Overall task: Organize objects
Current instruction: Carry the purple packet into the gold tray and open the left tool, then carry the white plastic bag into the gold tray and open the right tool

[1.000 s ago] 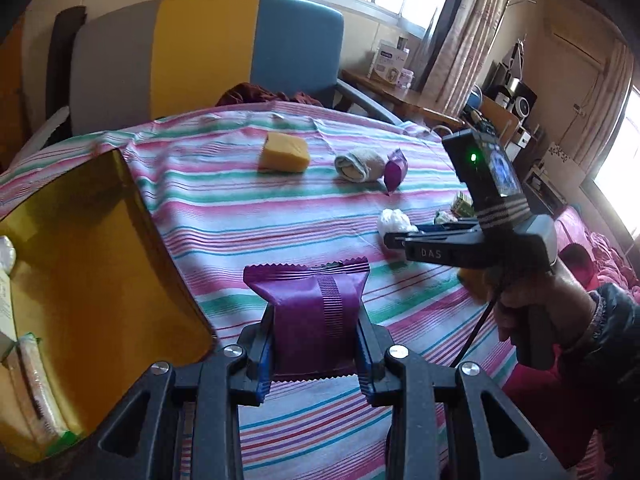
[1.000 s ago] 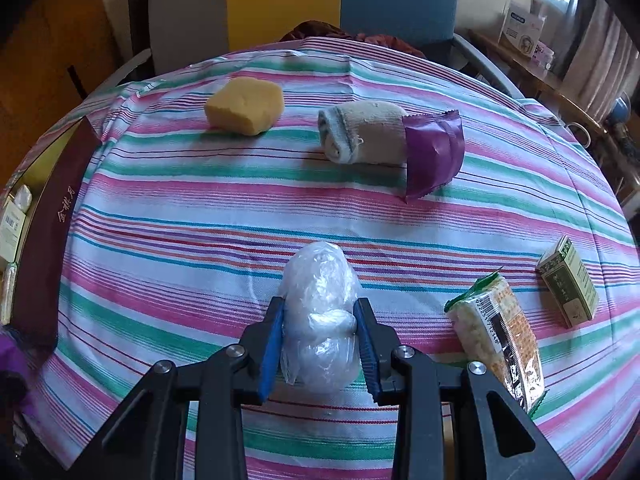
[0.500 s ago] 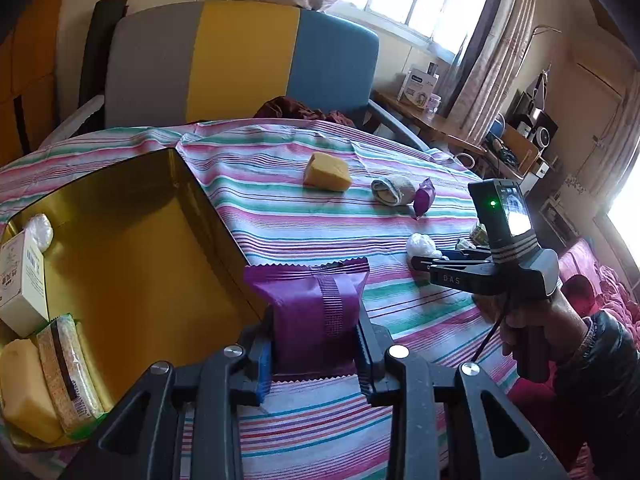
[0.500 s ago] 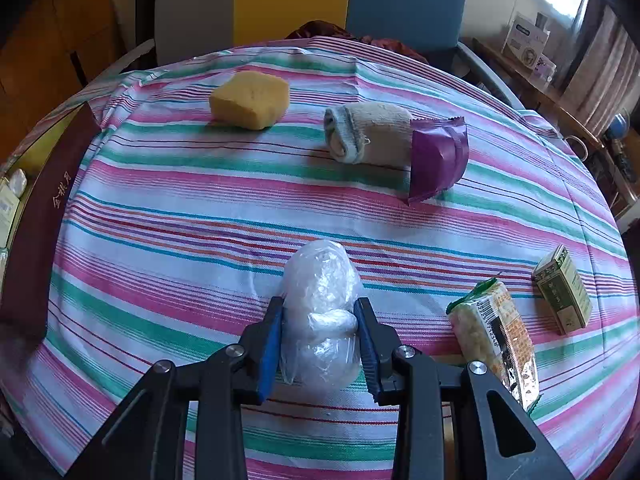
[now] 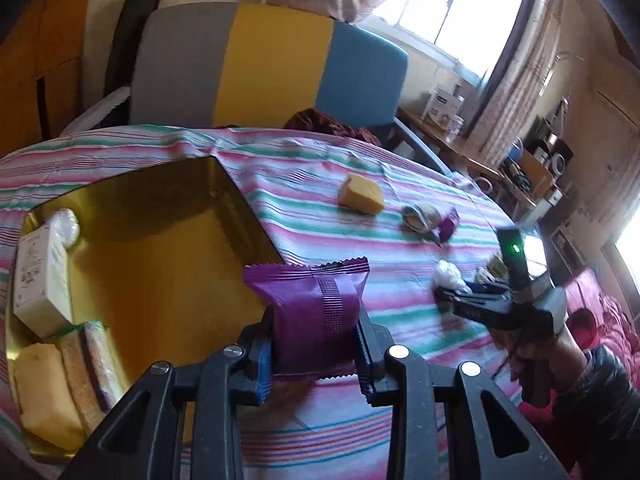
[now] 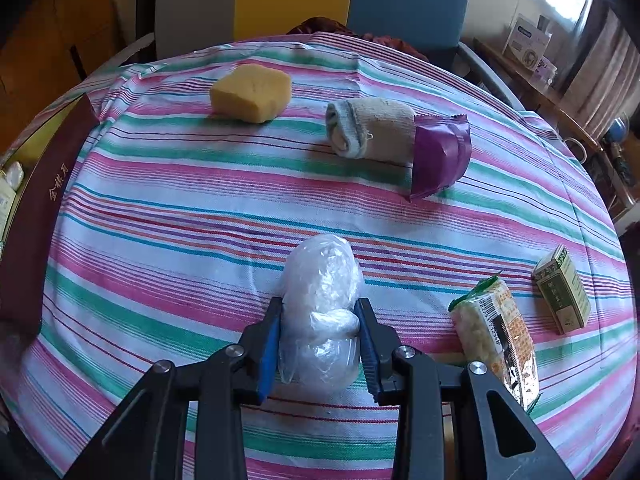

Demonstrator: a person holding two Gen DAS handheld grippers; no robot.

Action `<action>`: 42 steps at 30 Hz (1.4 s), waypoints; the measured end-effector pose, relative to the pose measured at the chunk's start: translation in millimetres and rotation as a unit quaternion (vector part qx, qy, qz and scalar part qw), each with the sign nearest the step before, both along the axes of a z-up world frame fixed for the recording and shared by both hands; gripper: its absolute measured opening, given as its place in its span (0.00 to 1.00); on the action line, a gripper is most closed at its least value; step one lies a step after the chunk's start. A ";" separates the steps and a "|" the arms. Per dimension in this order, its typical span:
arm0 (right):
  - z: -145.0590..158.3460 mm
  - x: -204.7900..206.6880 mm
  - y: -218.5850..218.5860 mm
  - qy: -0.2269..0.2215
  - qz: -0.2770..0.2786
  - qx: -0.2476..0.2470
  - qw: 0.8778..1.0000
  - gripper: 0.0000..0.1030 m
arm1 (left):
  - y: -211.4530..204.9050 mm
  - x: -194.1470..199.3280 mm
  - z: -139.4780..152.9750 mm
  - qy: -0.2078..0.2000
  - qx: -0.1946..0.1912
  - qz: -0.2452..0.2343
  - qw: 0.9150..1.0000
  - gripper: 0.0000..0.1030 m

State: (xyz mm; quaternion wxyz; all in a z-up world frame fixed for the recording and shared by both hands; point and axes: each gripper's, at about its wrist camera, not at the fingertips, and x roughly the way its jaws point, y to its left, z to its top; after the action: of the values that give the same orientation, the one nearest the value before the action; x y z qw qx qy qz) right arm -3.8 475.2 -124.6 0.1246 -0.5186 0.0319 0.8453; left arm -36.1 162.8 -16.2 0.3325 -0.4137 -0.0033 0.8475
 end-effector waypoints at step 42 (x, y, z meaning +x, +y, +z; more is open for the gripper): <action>0.6 -3.7 -2.2 0.001 0.008 -0.001 1.000 0.34 | -96.9 -75.5 -3.7 0.051 -0.112 0.181 0.976 0.46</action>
State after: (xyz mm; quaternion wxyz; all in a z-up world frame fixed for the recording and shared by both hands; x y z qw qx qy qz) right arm -7.5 473.0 -124.0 0.1172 -0.5178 0.0287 0.8470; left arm -111.5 65.8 -20.0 0.1253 -0.3973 0.0336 0.9085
